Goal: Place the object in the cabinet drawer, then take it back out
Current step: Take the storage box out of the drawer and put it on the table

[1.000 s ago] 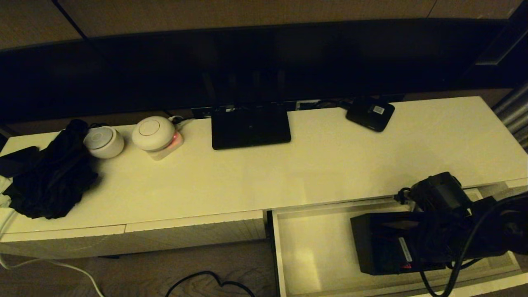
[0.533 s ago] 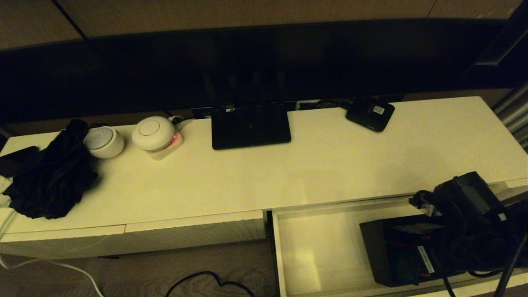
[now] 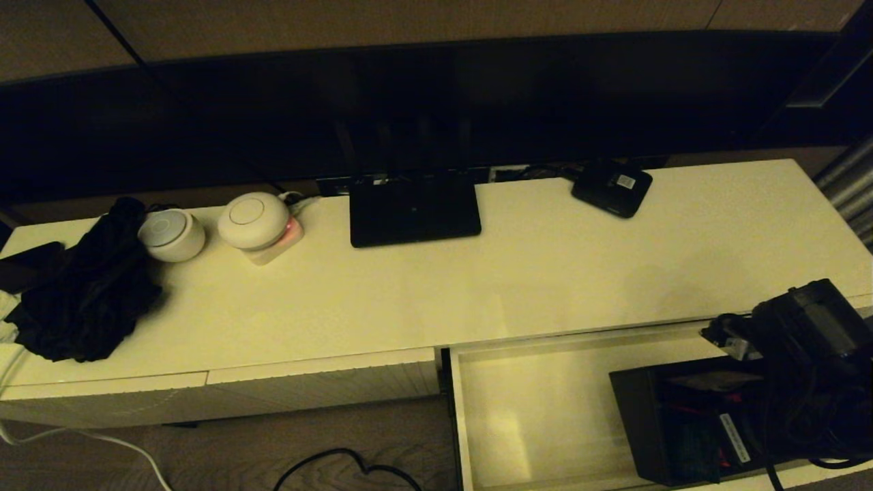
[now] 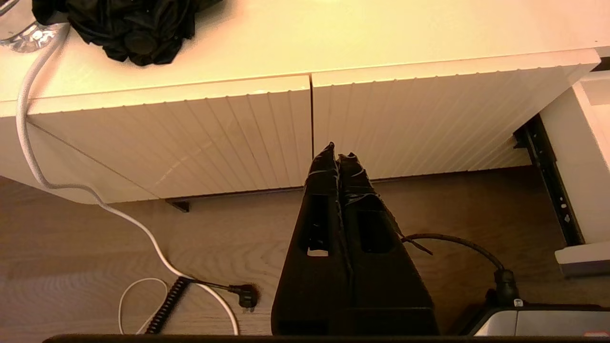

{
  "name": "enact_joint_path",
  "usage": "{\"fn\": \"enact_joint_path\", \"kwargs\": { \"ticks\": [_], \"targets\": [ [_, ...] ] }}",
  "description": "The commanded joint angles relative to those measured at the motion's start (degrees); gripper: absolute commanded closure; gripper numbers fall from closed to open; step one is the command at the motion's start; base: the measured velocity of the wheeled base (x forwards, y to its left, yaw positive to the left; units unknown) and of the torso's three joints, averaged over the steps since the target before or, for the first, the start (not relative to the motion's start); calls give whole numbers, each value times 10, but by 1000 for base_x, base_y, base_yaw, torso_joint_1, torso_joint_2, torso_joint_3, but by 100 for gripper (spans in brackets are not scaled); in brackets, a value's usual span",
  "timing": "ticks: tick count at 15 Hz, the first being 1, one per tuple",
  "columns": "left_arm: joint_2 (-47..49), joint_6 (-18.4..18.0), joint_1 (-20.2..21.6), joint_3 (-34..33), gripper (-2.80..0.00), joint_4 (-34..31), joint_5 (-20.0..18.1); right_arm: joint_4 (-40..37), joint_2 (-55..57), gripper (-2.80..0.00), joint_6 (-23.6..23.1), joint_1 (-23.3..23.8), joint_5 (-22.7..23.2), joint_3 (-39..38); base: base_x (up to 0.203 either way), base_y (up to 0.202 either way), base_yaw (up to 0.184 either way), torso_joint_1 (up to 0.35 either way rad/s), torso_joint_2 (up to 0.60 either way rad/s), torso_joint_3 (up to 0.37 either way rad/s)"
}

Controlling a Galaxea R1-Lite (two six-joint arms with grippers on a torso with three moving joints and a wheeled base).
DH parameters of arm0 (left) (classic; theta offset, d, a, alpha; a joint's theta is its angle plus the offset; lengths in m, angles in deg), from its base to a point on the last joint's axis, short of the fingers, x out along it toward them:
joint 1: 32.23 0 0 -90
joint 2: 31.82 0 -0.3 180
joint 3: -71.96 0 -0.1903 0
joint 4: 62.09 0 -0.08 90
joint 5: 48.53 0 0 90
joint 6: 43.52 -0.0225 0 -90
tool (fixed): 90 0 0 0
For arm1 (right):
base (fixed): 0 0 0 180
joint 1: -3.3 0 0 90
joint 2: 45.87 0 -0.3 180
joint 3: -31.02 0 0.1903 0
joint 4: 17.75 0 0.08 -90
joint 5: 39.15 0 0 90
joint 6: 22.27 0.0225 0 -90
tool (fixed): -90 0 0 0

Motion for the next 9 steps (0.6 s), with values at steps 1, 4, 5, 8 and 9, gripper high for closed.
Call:
{"fn": "enact_joint_path", "kwargs": {
  "ticks": [1,4,5,8,9],
  "targets": [
    [0,0,0,-2,0,0,0,-22,-29,0,1,0,-1,15,0,0,0,0,0,0],
    [0,0,0,-2,0,0,0,-77,-58,0,1,0,-7,43,0,0,0,0,0,0],
    [0,0,0,-2,0,0,0,-87,-67,0,1,0,-10,47,0,0,0,0,0,0],
    [0,0,0,-2,0,0,0,-100,-89,0,0,-2,-13,51,0,0,0,0,0,0],
    [0,0,0,-2,0,0,0,-109,-89,0,1,-2,-18,61,0,0,0,0,0,0]
  ]
}}
